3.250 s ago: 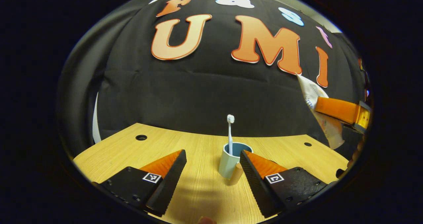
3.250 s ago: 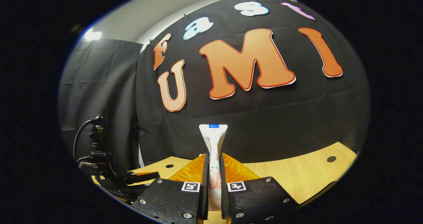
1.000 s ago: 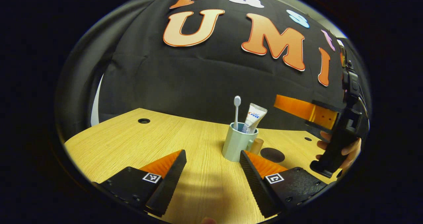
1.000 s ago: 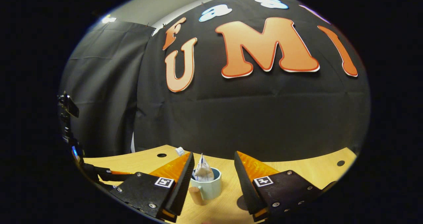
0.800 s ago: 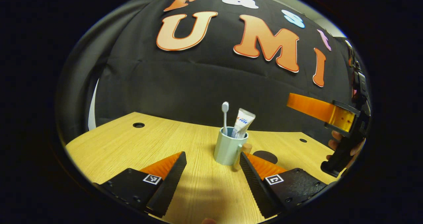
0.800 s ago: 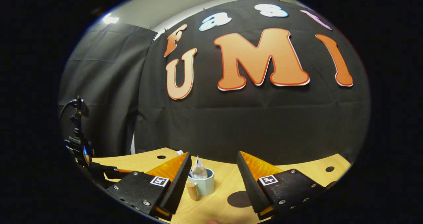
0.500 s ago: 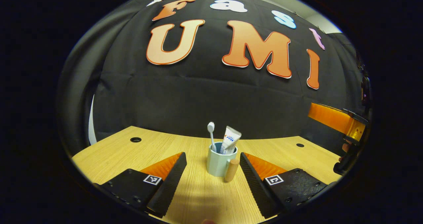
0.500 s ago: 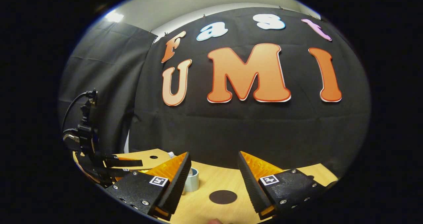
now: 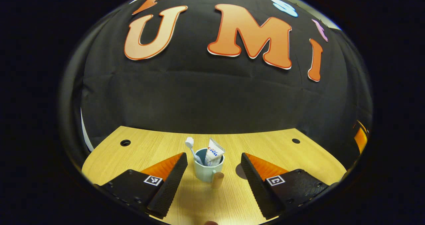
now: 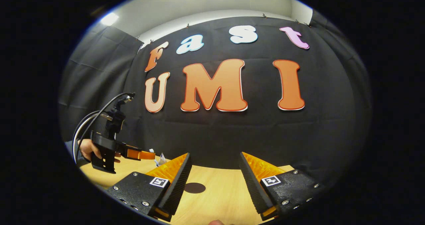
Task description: Put the toothbrush and toothpaste on the desktop into the cup, then pick up the cup and place it on the coaster on the desktop.
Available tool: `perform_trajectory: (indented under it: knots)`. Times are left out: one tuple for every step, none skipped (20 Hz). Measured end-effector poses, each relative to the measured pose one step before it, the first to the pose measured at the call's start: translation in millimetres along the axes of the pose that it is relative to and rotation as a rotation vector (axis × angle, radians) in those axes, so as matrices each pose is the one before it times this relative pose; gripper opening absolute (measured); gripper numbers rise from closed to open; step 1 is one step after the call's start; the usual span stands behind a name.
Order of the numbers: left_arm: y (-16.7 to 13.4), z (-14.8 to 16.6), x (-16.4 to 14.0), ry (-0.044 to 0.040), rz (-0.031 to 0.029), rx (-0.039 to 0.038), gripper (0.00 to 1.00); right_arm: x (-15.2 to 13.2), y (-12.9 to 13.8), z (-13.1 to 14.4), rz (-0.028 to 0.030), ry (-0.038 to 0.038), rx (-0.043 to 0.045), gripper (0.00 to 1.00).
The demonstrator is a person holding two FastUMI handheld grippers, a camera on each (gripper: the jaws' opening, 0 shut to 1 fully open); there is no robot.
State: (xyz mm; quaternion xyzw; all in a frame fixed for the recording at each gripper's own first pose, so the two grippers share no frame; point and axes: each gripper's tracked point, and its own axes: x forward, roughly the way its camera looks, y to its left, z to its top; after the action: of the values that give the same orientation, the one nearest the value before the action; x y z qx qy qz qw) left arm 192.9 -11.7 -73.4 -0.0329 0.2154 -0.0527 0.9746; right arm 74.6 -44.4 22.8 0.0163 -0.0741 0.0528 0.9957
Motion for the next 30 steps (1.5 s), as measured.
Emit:
perform_trajectory:
  knots:
    - [-3.14, -1.28, 4.71, 0.03617, -0.00209, 0.00066, 0.97, -8.1, -9.79, 5.1, -0.01583, -0.01965, -0.01144, 0.87]
    - [-0.44, -5.52, 2.39, 0.04091, -0.00167, -0.00535, 0.97, -7.62, -11.03, 3.78, -0.01585, -0.00211, -0.01515, 0.87]
    - [-1.41, -4.79, 3.73, 0.04442, 0.0009, -0.00968, 0.97, -6.44, -8.15, 0.18, -0.01008, 0.00353, -0.01074, 0.87]
    - [0.46, -7.86, 3.3, 0.04728, 0.00582, -0.0107, 0.97, -7.39, -7.99, 1.47, -0.0079, 0.00582, -0.00502, 0.86]
    - [-0.52, -4.08, 4.83, 0.03943, 0.00485, -0.00966, 0.97, -7.25, -7.6, 1.9, -0.00903, 0.00215, -0.00212, 0.86]
    - [-3.07, -6.54, 3.24, 0.04231, -0.00298, -0.00804, 0.97, -7.48, -5.45, 2.87, -0.00582, -0.00419, -0.00382, 0.86]
    - [0.14, -4.8, 3.41, 0.03992, 0.00541, -0.00207, 0.97, -6.25, -5.5, 2.98, -0.011, -0.00406, -0.00745, 0.86]
    - [-0.56, -3.72, 4.76, 0.03973, 0.00512, -0.00186, 0.97, -4.86, -6.44, 2.62, -0.01545, -0.00538, -0.00268, 0.86]
    - [0.69, -3.56, 3.62, 0.04174, 0.01135, -0.00873, 0.97, -5.6, -2.65, 1.46, -0.00417, -0.0001, 0.00143, 0.87]
    - [-0.48, -1.47, 6.23, 0.02924, 0.00997, -0.007, 0.98, -5.94, 0.0, 0.87, 0.00271, -0.00212, 0.0029, 0.87]
    - [0.31, -2.14, 5.29, 0.02858, 0.00228, -0.00447, 0.98, -6.18, 0.44, -0.12, 0.0042, -0.00496, 0.00063, 0.87]
    - [3.84, -4.01, 8.07, 0.02865, 0.01565, -0.00953, 0.98, -4.82, -0.41, -1.81, 0.00244, -0.00241, -0.00122, 0.87]
    - [3.09, -4.14, 4.43, 0.02912, 0.01889, -0.00803, 0.98, -3.23, -1.44, -4.51, -0.0025, 0.00793, 0.00268, 0.87]
    - [-1.53, -0.37, 2.74, 0.02105, 0.01457, -0.00828, 0.98, -3.71, 0.03, -4.27, 0.00188, 0.01088, 0.0077, 0.87]
    - [0.03, 0.08, 3.55, 0.02, 0.00965, -0.00755, 0.97, -4.59, 1.09, -4.1, 0.00199, 0.00934, 0.00868, 0.87]
    - [1.13, -0.95, -0.4, 0.02845, 0.01082, -0.01039, 0.98, -3.03, 0.57, -2.95, 0.00235, 0.00722, 0.00539, 0.87]
    - [-0.41, 1.53, 1.31, 0.02835, 0.00404, -0.00807, 0.97, -2.72, -0.75, -2.83, -0.00206, 0.0044, 0.00328, 0.87]
    - [3.21, 5.01, -0.3, 0.02057, 0.01025, -0.0075, 0.95, -2.85, 0.0, -1.37, 0.00063, 0.00333, 0.00395, 0.87]
    - [1.48, 2.81, -1.19, 0.01165, 0.00602, -0.00944, 0.95, -1.61, 0.55, -1.98, 0.00122, 0.00314, 0.00292, 0.87]
    - [2.31, 2.86, -5.27, 0.01163, 0.01015, -0.01485, 0.9, -2.0, -0.65, -0.98, 0.00043, 0.00116, 0.00472, 0.87]
    - [2.81, 5.24, -4.09, 0.01276, 0.01044, -0.00977, 0.86, -2.49, -0.98, -0.89, 0.00119, 0.00232, 0.00354, 0.87]
    - [3.24, 11.2, -6.07, 0.00556, 0.01085, -0.01233, 0.76, -1.65, -0.95, -1.4, -0.00133, 0.00201, 0.004, 0.87]
    - [2.31, 9.04, -4.91, 0.01006, 0.01229, 0.0017, 0.68, -1.63, -1.71, -0.88, -0.00187, 0.00051, 0.00357, 0.87]
    - [-1.04, 7.82, 1.24, 0.00719, 0.0121, -0.00059, 0.54, -1.4, -3.17, -0.95, -0.00655, -0.00069, 0.00611, 0.87]
    - [-1.02, 8.45, 0.56, 0.00075, 0.00401, -0.01035, 0.56, -1.6, -1.89, -0.67, -0.00192, -0.0013, 0.01121, 0.87]
    - [0.55, 9.94, -4.83, -0.01011, 0.00094, -0.00497, 0.34, -0.77, -1.96, -1.71, -0.00332, 0.00276, 0.0132, 0.87]
    - [2.08, 8.58, -6.12, 0.00767, 0.00345, 0.00593, 0.27, -0.75, -1.22, -1.56, -0.00082, 0.00167, 0.01331, 0.87]
    - [1.96, 10.23, -5.52, -0.00326, -0.0038, -0.00635, 0.25, -0.55, -1.95, -1.27, -0.00542, 0.00191, 0.00976, 0.87]
    - [7.9, 10.23, -5.35, -0.00415, 0.00242, -0.00144, 0.25, 0.27, -2.11, -1.54, -0.00455, 0.00015, 0.00755, 0.87]
    - [3.56, 3.86, -6.52, -0.00336, -0.00047, -0.0052, 0.22, -0.65, -1.37, -0.96, -0.00517, 0.00181, 0.0043, 0.87]
